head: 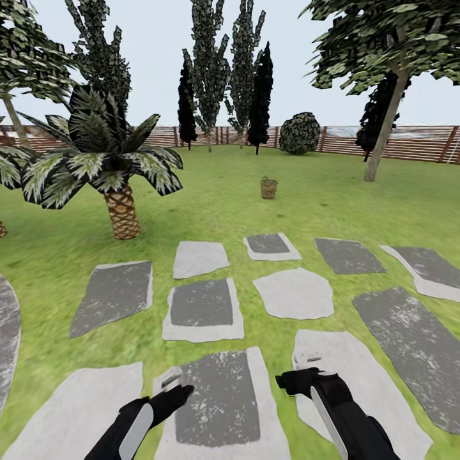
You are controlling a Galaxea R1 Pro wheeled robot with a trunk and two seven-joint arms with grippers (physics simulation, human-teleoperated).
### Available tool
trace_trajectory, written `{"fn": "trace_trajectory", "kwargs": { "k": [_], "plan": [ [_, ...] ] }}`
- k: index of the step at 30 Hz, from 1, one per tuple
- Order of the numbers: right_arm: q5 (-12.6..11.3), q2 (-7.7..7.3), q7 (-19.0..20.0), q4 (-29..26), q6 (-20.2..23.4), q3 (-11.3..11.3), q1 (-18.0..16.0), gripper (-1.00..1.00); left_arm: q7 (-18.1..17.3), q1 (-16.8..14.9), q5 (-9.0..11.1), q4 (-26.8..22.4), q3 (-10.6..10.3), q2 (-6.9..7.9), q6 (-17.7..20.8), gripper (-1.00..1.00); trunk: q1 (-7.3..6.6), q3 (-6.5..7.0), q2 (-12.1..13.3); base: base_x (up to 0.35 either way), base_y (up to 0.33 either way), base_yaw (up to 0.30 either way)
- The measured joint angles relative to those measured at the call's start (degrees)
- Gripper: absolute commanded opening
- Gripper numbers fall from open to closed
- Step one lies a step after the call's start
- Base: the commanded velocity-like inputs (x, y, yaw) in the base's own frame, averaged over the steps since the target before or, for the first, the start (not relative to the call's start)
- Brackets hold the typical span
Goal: Take the three Easter eggs out of the wicker basket on the lawn in the garden, then place them on the lawn next to a single tree (choose any tree) so that all three eggs are next to the same tree and none are left in the basket.
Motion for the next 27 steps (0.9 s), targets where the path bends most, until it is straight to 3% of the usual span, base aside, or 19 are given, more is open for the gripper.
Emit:
{"fn": "trace_trajectory", "kwargs": {
  "k": [27],
  "plan": [
    [0.0,0.0,0.0,0.0,0.0,0.0,0.0,1.0,0.0,0.0,0.0,0.0,0.0,0.01,0.0,1.0,0.0,0.0,0.0,0.334,0.0,0.0]
  ]
}}
